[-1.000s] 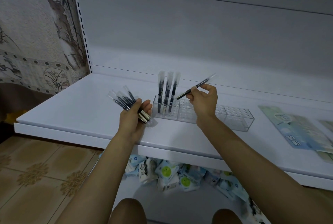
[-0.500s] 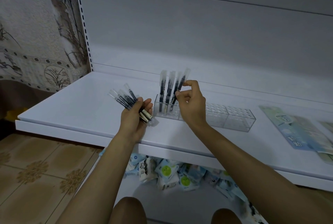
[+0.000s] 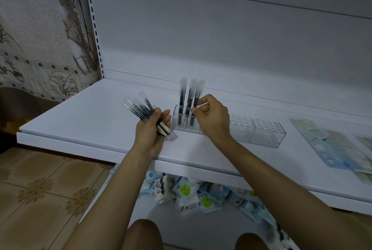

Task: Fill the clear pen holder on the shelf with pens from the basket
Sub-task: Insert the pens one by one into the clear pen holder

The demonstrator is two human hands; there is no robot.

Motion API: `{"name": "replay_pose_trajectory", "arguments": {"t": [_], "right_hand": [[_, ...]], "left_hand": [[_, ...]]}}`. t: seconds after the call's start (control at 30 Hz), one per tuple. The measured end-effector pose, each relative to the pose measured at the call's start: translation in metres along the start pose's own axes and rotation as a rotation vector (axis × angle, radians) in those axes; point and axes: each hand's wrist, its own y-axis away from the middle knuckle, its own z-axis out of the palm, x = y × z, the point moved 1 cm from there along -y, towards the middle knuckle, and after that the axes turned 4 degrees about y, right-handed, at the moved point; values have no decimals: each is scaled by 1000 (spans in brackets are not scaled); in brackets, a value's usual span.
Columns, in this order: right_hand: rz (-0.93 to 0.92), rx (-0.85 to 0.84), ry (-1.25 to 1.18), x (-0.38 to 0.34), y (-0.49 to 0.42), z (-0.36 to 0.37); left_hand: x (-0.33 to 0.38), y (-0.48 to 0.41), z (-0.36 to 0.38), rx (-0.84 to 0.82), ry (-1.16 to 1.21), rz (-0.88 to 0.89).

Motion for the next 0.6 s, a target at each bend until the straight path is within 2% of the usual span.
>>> {"name": "replay_pose_trajectory", "arguments": {"t": [0.6], "right_hand": [[53, -38, -17, 4, 0, -1]], "left_hand": [[0, 3, 0, -8, -29, 33]]}}
